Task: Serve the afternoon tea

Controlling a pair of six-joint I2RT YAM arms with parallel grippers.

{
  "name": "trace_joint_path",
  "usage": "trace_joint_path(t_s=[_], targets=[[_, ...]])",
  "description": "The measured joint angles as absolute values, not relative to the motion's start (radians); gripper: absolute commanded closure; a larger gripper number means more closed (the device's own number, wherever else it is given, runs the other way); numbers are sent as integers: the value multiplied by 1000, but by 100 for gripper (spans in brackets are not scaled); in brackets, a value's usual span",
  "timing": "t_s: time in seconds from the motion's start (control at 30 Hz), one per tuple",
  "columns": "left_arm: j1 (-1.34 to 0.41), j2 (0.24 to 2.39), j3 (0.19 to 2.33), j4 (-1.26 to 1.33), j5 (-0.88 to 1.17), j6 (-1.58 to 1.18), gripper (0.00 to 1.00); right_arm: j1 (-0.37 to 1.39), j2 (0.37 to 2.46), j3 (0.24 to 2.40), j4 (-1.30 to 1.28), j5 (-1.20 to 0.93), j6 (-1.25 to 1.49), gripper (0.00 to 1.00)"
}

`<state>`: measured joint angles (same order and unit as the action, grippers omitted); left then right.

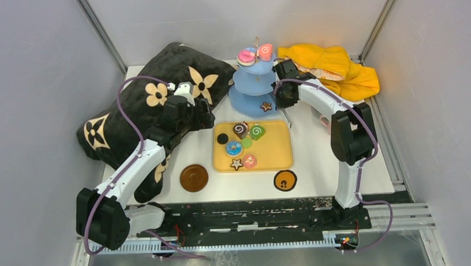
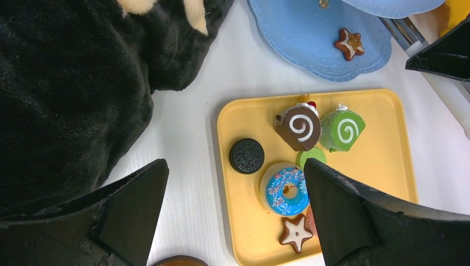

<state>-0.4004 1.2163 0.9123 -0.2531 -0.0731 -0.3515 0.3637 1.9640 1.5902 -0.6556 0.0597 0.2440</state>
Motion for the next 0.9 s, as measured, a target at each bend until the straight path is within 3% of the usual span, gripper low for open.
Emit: trace_joint_path(t_s=[0.2, 0.57, 0.9], targets=[[-400, 1216, 912, -255, -76, -352, 1, 364, 1996, 1618, -645, 43, 231, 93], [-400, 1217, 912, -257, -76, -352, 1, 363, 1998, 1583, -606, 33, 229, 62], [-400, 1217, 912, -257, -76, -352, 1, 363, 1986, 1549, -575, 25, 229, 54]])
